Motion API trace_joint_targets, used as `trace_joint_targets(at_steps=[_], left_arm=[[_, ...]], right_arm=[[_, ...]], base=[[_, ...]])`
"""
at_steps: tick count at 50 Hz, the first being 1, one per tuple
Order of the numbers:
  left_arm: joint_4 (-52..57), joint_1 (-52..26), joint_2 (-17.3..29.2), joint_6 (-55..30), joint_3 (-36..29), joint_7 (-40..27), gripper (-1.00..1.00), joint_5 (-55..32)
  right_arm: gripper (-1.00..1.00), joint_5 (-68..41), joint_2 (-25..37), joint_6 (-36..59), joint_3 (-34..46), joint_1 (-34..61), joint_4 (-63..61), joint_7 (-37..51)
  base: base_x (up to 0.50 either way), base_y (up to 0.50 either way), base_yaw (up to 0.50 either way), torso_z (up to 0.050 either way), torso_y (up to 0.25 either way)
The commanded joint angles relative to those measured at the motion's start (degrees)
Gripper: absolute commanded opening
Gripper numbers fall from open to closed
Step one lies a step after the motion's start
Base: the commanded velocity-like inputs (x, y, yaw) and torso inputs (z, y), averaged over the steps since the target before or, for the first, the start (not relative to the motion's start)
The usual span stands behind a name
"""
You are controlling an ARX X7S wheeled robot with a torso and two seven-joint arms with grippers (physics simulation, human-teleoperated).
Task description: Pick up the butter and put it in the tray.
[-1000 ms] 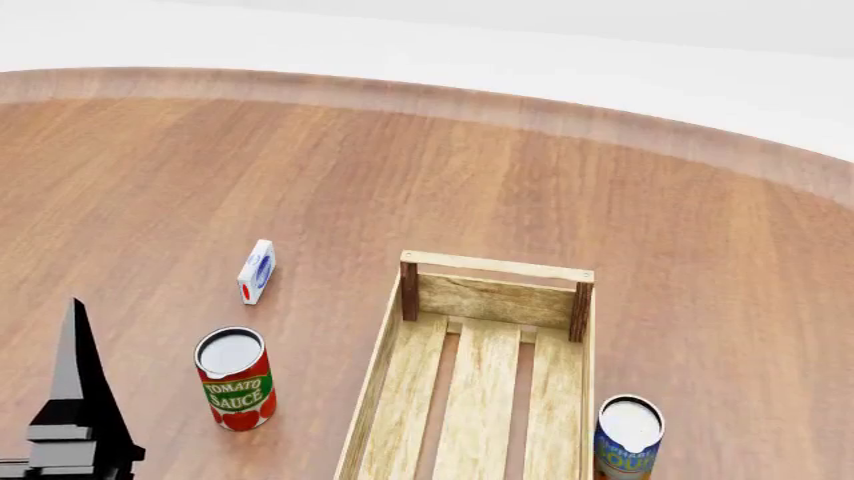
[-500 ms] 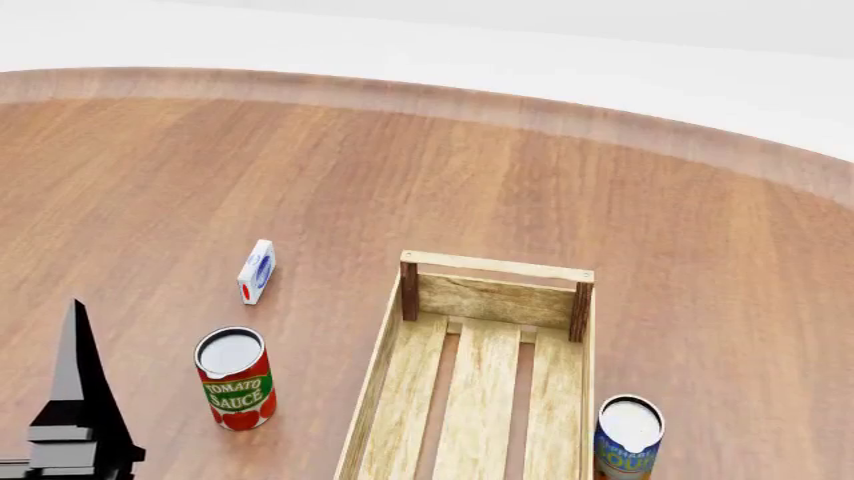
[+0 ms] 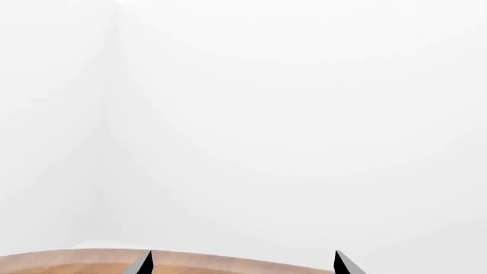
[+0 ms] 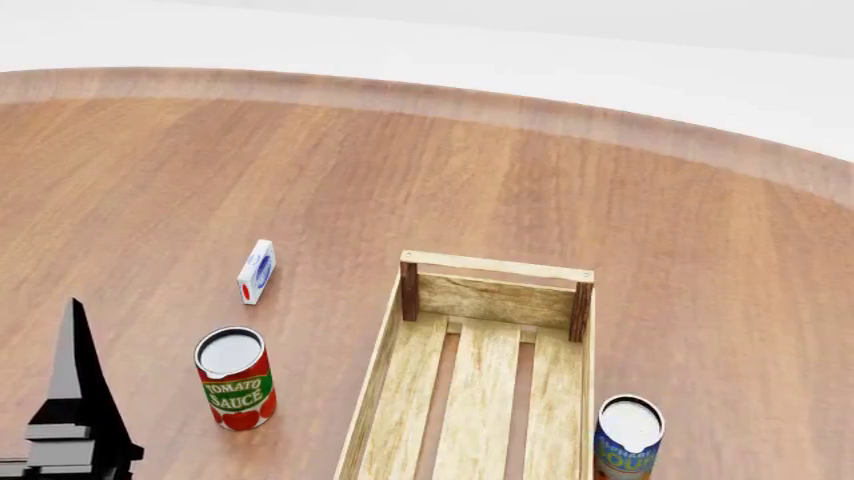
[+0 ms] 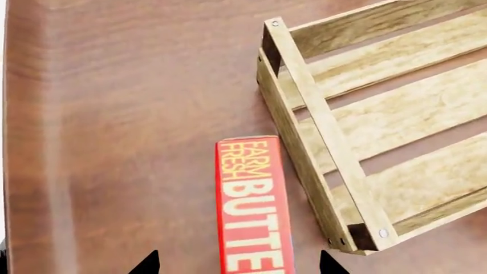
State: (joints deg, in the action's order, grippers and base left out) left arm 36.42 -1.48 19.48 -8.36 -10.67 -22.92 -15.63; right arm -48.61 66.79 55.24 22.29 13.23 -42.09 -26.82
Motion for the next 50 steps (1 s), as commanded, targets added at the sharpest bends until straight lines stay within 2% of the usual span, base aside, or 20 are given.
trace_joint_targets(at_steps=[1, 33, 50], left_arm=[[-0.15, -0.08, 0.18, 0.19, 0.03, -0.17, 1.0, -0.25], [-0.13, 0.04, 0.63, 0.37, -0.64, -0.69, 1.0, -0.35], [-0.63, 0.17, 0.69, 0.87, -1.42, -0.77, 1.0, -0.05]], right_arm=[[1.0, 4.09, -2.0, 1.63, 4.17, 2.35, 0.7, -1.07], [1.0, 12.46, -5.36, -8.09, 9.25, -4.41, 8.1, -0.55], [1.0, 11.48, -4.19, -7.73, 8.43, -5.41, 7.33, 0.79]], base=[[0.0, 0.0, 0.0, 0.0, 0.0], [0.0, 0.0, 0.0, 0.0, 0.0], [0.0, 0.0, 0.0, 0.0, 0.0]])
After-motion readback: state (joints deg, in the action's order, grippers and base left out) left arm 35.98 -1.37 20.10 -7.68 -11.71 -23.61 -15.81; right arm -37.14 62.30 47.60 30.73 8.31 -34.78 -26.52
